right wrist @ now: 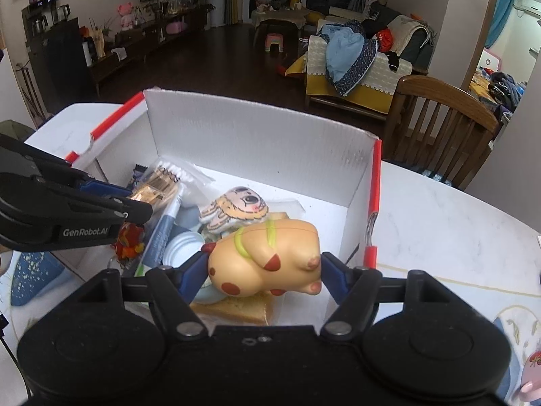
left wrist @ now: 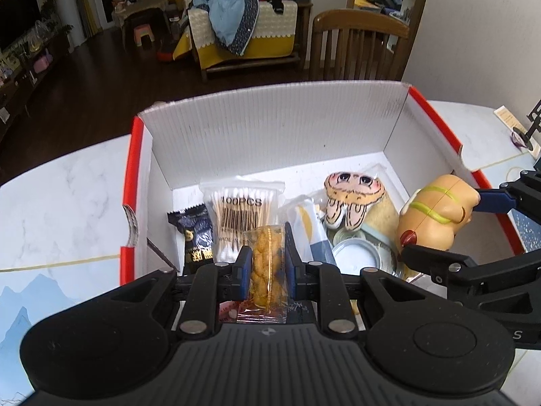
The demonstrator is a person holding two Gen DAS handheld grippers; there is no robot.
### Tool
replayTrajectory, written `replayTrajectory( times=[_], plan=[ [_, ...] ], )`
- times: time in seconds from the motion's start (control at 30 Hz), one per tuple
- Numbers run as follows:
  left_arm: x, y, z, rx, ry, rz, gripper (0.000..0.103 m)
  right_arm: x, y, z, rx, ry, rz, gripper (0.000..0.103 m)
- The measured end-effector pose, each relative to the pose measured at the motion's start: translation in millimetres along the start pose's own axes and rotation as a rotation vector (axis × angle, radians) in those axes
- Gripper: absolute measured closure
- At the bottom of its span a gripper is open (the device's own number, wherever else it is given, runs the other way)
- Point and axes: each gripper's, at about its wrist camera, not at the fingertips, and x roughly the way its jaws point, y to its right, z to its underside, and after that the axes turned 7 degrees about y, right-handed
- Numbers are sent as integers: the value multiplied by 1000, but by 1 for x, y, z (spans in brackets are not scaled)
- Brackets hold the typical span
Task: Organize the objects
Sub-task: 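Lower both items into the box and open both grippers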
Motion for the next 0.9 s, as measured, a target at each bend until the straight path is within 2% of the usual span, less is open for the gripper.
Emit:
replayTrajectory(
  times=[0.4,0.47,0.77,0.9],
  plan=[
    [7,0,7,-27,-42,17,83,0,2,7,-27,-6,18,24],
    [6,2,8,-28,-39,17,83,-2,2,7,-25,0,23,21],
    [-12,2,14,-46,1,38,80,-22,7,6,7,43,19,19],
    [-28,3,14,-48,44,47,66,-34,9,5,22,75,18,19]
  ],
)
